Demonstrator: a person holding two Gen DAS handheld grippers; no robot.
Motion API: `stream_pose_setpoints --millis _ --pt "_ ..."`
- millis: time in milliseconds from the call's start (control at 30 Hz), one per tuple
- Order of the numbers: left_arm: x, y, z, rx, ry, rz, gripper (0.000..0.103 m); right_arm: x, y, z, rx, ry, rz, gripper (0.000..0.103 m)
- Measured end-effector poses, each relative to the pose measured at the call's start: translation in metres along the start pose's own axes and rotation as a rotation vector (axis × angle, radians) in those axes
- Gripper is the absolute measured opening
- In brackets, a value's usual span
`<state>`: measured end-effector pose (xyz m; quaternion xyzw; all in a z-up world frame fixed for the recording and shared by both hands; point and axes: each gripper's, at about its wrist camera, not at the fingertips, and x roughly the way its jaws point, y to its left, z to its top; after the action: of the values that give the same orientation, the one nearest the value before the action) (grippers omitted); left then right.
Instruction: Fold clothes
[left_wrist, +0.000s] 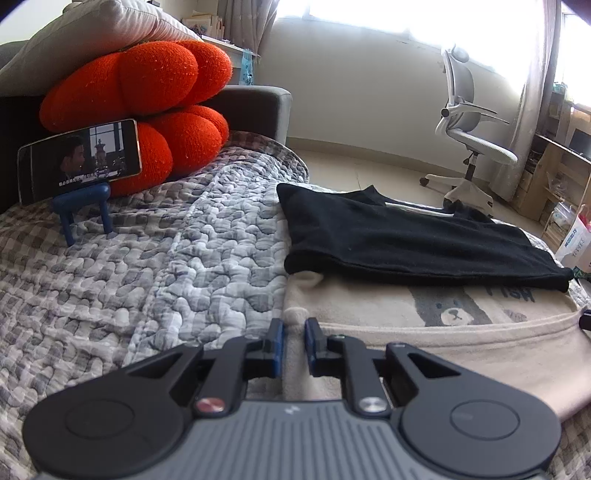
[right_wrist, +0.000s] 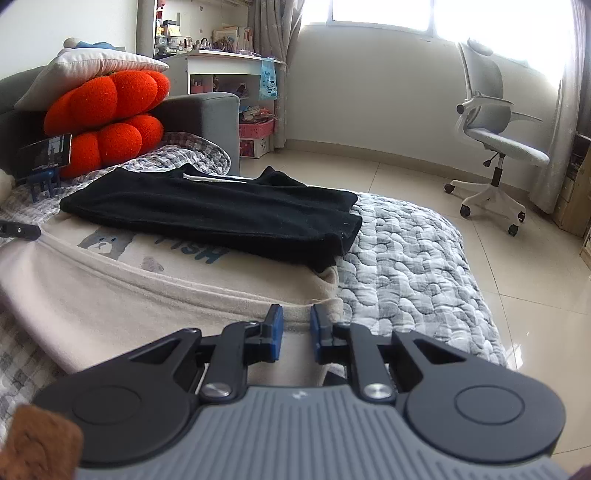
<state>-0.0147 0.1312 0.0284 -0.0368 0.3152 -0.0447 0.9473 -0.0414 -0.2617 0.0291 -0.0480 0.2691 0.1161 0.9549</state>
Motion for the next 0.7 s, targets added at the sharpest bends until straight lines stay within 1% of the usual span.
stream_pose_setpoints --millis 33,100,133,167,267,300,400,467,500,567,633,667,700 --pt "-0.004 0.003 0.001 -0.010 -0.005 -0.001 0.017 -0.006 0.000 0.000 0.006 -0.016 -0.003 0.028" --pt "-0.014 0.007 0.003 -0.023 -0.015 0.005 0.020 -0.019 0.000 0.000 0.018 -0.041 -0.002 0.036" --pt "-0.020 0.009 0.003 -0.022 -0.024 0.017 0.020 -0.026 0.000 -0.001 0.023 -0.053 -0.001 0.038" --pt "-0.026 0.009 0.004 -0.014 -0.034 0.028 0.020 -0.031 0.000 -0.001 0.030 -0.056 0.009 0.038" --pt "-0.046 0.005 0.004 0.018 -0.065 0.014 0.020 -0.045 -0.001 -0.003 0.055 -0.052 0.051 0.038" --pt "-0.052 0.002 0.004 0.032 -0.074 0.000 0.021 -0.047 -0.001 -0.003 0.066 -0.047 0.077 0.038" --pt "-0.064 -0.021 0.001 0.106 -0.077 -0.104 0.026 -0.045 0.011 -0.001 0.086 -0.021 0.194 0.038" --pt "-0.065 -0.039 -0.003 0.157 -0.069 -0.169 0.033 -0.039 0.026 0.001 0.065 0.009 0.273 0.038" --pt "-0.061 -0.046 -0.006 0.181 -0.057 -0.193 0.034 -0.034 0.035 0.002 0.049 0.029 0.312 0.038" --pt "-0.050 -0.061 -0.011 0.225 -0.013 -0.229 0.035 -0.024 0.051 0.003 0.016 0.063 0.354 0.038" --pt "-0.036 -0.069 -0.017 0.245 0.037 -0.248 0.035 -0.013 0.066 0.003 -0.015 0.100 0.386 0.038" --pt "-0.029 -0.071 -0.020 0.252 0.057 -0.242 0.035 -0.007 0.071 0.003 -0.028 0.121 0.399 0.038" --pt "-0.024 -0.072 -0.023 0.263 0.068 -0.216 0.035 -0.002 0.075 0.004 -0.040 0.128 0.399 0.038"
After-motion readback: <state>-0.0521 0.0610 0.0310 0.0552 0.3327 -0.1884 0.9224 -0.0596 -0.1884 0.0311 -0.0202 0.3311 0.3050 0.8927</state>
